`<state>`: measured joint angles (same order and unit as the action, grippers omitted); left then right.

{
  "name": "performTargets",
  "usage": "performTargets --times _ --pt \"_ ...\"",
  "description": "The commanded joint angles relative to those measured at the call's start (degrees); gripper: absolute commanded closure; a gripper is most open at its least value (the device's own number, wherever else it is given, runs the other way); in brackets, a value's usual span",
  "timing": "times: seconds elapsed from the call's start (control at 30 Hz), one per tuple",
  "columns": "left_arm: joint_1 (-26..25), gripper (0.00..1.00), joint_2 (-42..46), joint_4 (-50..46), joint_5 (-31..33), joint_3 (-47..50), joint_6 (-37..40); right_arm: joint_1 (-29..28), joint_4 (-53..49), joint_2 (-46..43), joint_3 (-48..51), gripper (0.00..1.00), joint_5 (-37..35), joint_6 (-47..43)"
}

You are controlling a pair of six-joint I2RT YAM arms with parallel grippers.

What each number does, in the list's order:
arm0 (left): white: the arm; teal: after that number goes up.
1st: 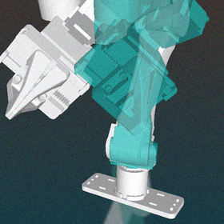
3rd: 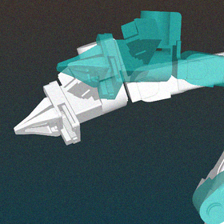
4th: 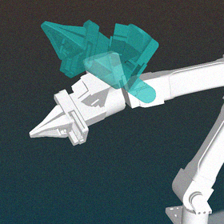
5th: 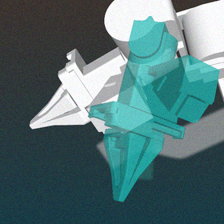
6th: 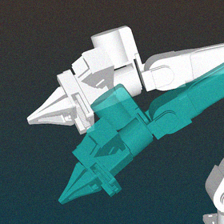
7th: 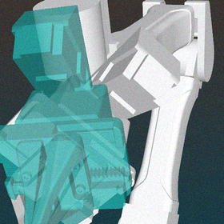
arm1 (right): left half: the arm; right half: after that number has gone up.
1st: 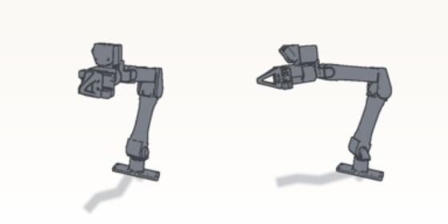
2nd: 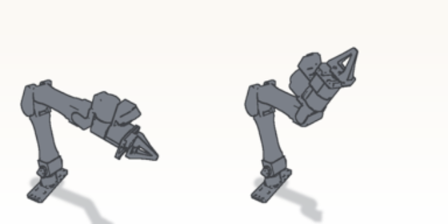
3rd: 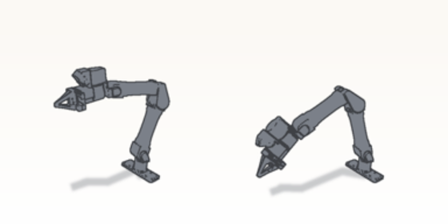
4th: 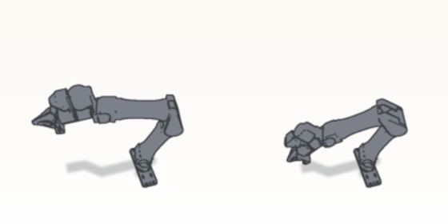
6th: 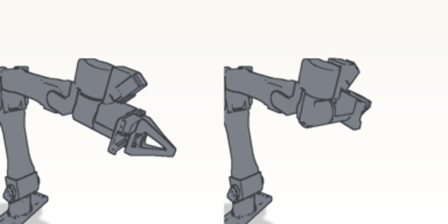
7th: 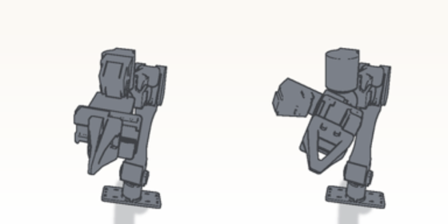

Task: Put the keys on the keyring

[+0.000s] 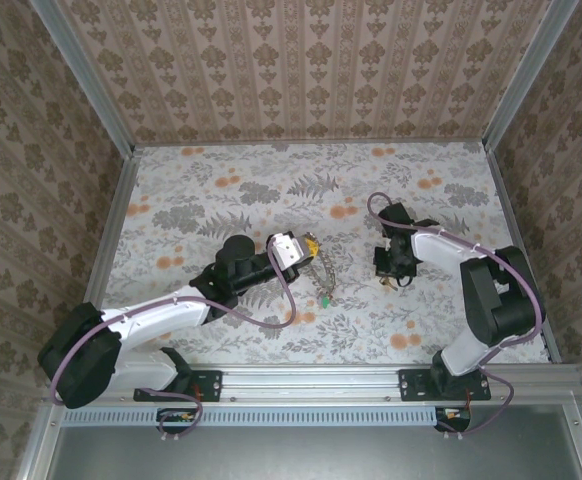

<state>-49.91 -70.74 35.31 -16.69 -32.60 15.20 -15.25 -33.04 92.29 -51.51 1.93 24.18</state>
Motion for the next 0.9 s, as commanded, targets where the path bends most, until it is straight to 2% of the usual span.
performTargets --times 0.0,0.87 --pt "-0.6 1.00 0.9 2.2 -0.8 -0.4 0.5 0.2 -2.0 -1.5 0.2 0.84 -1.0 0.0" --pt "-0.6 1.00 0.1 2.3 -1.0 -1.1 0.5 0.0 -2.9 0.2 -0.6 0.85 -1.8 -0.4"
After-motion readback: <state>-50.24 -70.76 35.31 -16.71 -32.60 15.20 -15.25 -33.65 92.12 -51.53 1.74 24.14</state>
